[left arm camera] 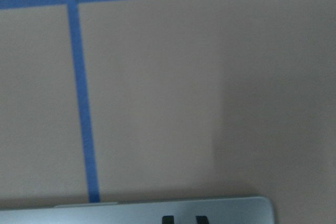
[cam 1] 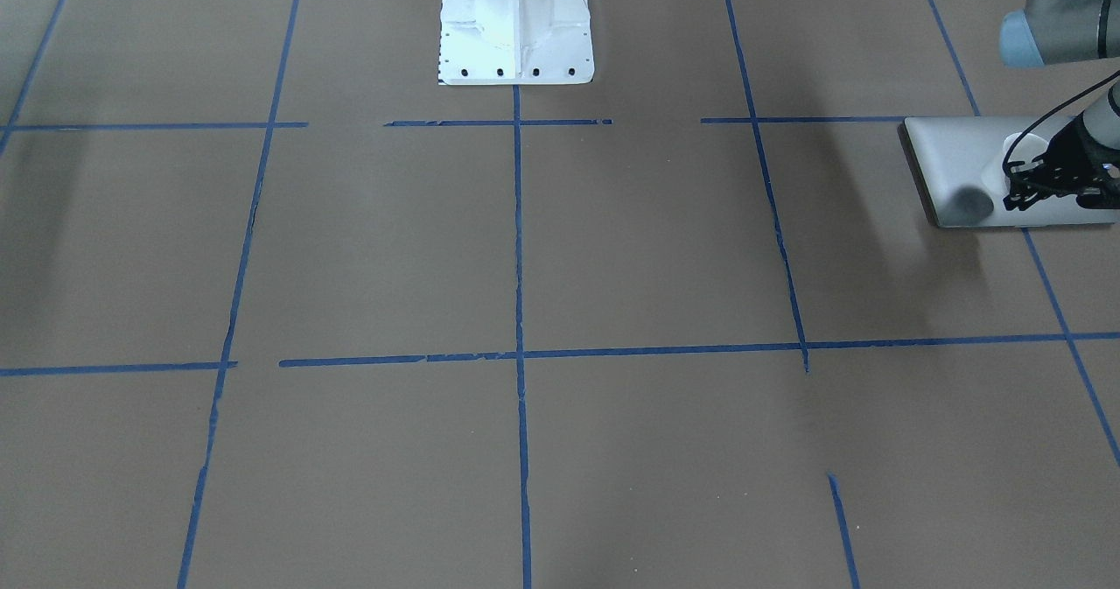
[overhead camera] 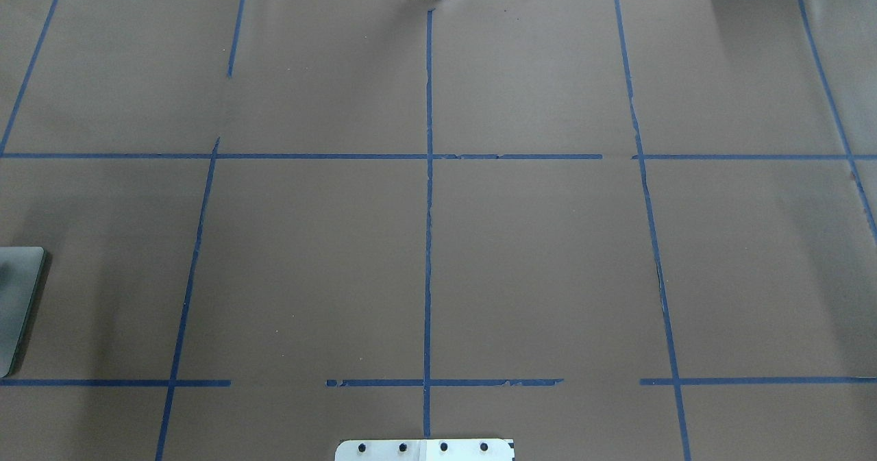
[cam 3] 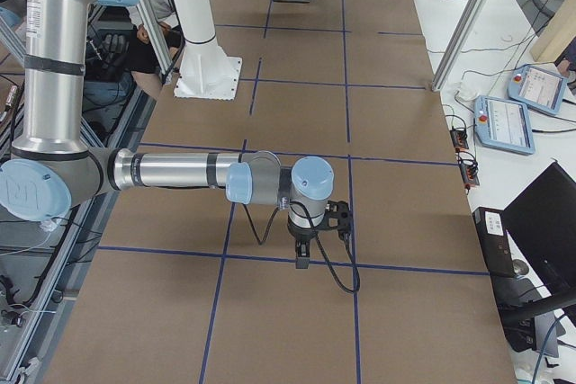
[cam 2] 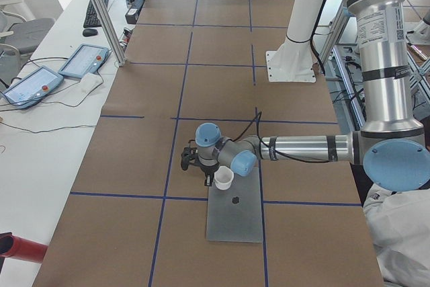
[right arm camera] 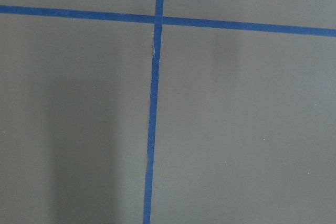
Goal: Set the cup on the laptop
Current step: 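Lower the mug onto the silver laptop and open the left gripper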
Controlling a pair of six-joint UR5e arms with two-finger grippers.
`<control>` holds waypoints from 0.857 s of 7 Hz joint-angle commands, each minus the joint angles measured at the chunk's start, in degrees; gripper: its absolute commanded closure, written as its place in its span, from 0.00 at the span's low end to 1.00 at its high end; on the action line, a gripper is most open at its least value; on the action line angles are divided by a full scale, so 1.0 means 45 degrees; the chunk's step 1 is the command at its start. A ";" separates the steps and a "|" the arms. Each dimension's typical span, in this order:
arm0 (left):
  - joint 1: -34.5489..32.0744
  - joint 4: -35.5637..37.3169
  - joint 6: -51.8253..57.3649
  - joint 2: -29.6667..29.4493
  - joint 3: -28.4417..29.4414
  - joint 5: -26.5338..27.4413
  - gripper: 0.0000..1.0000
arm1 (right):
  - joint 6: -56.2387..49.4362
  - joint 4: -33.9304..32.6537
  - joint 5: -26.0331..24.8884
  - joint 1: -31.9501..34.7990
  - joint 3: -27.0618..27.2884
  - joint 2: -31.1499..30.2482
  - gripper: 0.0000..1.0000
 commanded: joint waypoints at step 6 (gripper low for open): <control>0.0004 -0.1866 -0.0137 0.0700 0.1001 0.0083 1.00 | 0.0000 0.0006 0.0000 0.0000 0.0000 -0.0016 0.00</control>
